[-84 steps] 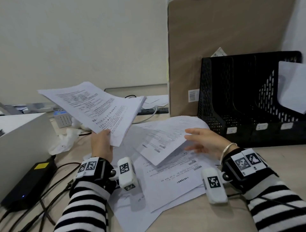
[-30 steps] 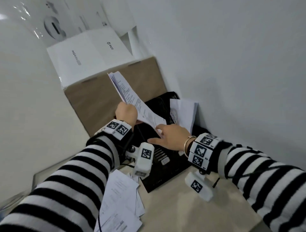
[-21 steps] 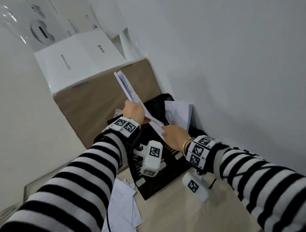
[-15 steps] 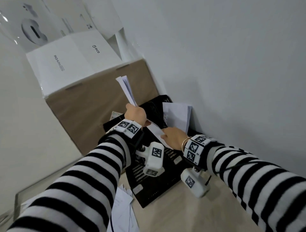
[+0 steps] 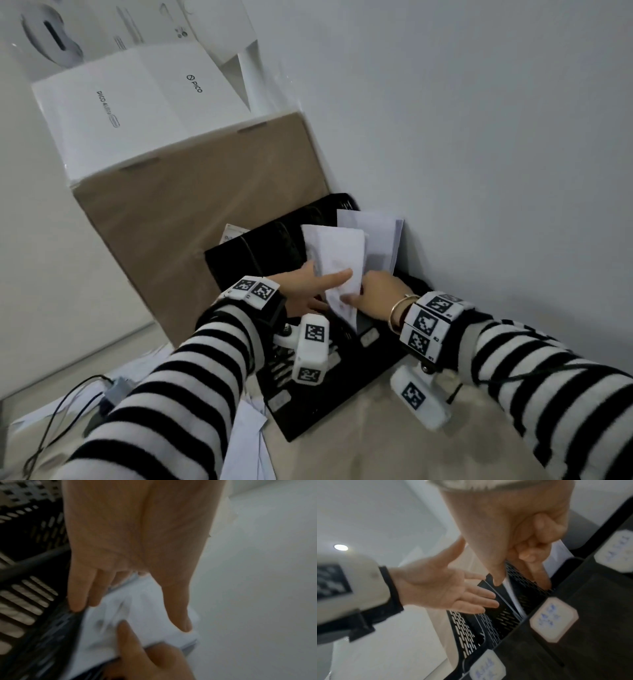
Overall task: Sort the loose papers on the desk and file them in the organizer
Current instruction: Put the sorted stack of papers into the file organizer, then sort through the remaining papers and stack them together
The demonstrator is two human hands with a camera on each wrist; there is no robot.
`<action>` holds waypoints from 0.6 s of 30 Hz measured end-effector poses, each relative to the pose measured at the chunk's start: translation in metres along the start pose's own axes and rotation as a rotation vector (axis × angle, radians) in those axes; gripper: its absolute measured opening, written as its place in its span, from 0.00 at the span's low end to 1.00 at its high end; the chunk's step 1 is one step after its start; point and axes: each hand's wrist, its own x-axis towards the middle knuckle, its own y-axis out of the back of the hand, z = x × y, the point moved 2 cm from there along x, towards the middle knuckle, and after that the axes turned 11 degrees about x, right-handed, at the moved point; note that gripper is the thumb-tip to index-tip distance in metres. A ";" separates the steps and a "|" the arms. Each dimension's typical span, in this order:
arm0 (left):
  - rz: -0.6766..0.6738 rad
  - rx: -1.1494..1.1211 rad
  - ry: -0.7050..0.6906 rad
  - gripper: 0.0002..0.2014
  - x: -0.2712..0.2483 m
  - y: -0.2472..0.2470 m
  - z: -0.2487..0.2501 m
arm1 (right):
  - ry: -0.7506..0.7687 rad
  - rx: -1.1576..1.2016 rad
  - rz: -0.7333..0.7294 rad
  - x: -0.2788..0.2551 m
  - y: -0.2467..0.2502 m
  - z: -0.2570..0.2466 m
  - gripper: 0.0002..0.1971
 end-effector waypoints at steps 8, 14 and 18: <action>0.449 -0.340 -0.023 0.13 -0.088 0.051 -0.108 | -0.001 0.490 -0.015 -0.075 0.004 -0.049 0.19; 0.831 -0.543 0.253 0.13 -0.169 0.057 -0.245 | -0.061 0.791 -0.372 -0.106 -0.098 -0.118 0.10; 0.894 -0.524 0.431 0.17 -0.205 0.046 -0.310 | -0.168 0.881 -0.511 -0.110 -0.170 -0.135 0.12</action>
